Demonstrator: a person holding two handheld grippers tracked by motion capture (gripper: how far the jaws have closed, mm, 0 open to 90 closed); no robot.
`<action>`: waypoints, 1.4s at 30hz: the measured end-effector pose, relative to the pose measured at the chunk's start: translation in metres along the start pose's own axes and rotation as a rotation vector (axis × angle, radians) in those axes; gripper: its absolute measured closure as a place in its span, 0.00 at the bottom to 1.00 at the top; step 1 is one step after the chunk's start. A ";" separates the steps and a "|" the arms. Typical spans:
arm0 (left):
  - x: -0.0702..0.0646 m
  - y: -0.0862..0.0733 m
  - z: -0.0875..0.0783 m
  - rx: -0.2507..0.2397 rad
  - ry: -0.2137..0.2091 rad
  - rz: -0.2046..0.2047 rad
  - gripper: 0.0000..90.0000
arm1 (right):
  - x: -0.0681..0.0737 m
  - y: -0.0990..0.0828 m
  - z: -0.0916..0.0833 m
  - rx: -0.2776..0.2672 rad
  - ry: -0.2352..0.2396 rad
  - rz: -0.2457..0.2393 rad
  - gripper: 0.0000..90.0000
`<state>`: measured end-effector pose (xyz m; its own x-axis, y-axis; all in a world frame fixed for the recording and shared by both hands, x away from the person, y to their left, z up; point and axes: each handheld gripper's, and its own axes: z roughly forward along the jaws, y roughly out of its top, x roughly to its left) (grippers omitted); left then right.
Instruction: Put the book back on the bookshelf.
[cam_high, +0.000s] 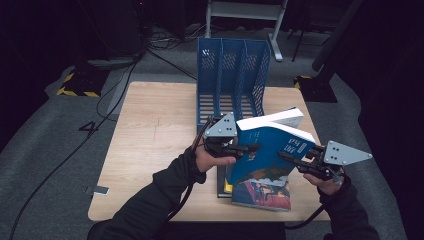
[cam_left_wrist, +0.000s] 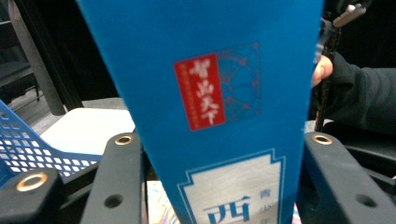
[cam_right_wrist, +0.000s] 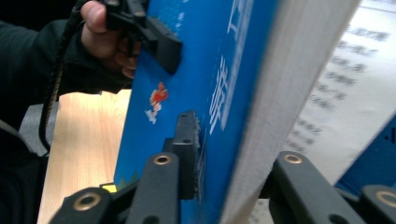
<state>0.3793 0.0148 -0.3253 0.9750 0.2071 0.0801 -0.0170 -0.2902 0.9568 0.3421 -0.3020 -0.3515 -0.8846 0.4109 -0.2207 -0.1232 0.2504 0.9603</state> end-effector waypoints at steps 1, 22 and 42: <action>0.000 0.000 0.000 0.001 0.000 0.002 0.61 | -0.002 0.001 -0.002 -0.007 -0.013 0.007 0.73; 0.015 0.000 -0.002 0.004 -0.017 0.044 0.63 | -0.046 -0.010 0.015 0.063 0.023 0.222 0.32; 0.033 0.025 -0.004 -0.009 0.009 -0.055 0.58 | -0.045 -0.007 0.024 0.014 0.017 0.199 0.43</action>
<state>0.4096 0.0183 -0.2974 0.9726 0.2306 0.0296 0.0346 -0.2696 0.9623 0.3937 -0.3009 -0.3520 -0.8983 0.4386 -0.0241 0.0607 0.1784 0.9821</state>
